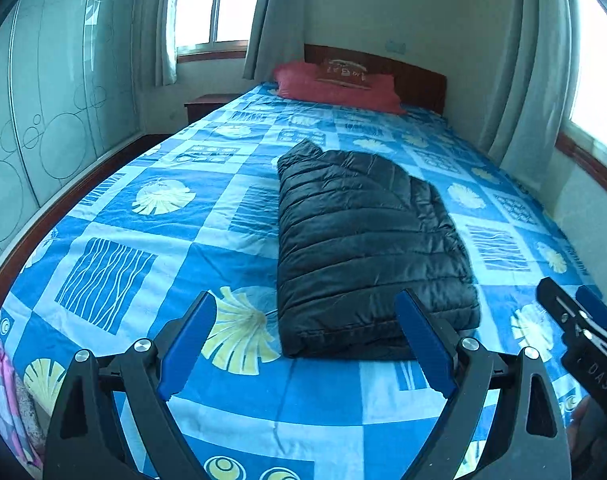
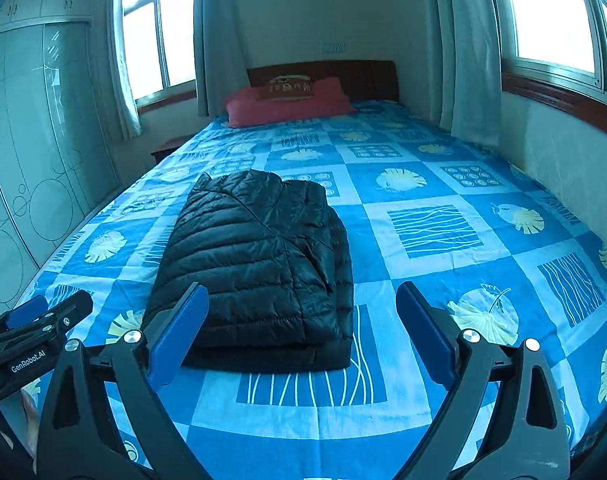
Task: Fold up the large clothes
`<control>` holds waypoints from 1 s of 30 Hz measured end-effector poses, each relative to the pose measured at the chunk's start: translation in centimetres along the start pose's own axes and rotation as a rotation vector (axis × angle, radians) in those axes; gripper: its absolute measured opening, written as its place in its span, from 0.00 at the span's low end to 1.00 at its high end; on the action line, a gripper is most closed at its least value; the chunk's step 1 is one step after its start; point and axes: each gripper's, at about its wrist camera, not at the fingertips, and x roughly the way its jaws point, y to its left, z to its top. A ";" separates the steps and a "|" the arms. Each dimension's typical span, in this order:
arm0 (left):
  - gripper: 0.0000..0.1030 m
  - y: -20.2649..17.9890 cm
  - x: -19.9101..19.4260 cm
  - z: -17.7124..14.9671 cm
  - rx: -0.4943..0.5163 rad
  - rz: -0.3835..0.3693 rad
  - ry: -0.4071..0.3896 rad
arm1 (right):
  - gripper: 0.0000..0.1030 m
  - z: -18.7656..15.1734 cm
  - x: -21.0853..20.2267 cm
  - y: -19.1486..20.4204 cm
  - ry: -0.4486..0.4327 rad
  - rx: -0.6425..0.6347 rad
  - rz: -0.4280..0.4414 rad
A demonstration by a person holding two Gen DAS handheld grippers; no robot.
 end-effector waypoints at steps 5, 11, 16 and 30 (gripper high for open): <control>0.88 -0.4 -0.3 -0.1 0.004 -0.014 0.001 | 0.92 -0.2 -0.1 0.3 0.003 -0.002 0.002; 0.88 -0.3 -0.6 -0.3 -0.005 -0.003 -0.008 | 0.92 -0.5 0.1 0.6 0.011 -0.010 0.000; 0.88 -0.2 -1.0 -0.3 -0.003 0.016 -0.025 | 0.92 -0.6 -0.2 0.9 0.008 -0.012 0.002; 0.88 -0.5 -1.1 -0.5 0.010 0.017 -0.023 | 0.92 -0.7 -0.2 1.0 0.008 -0.014 0.001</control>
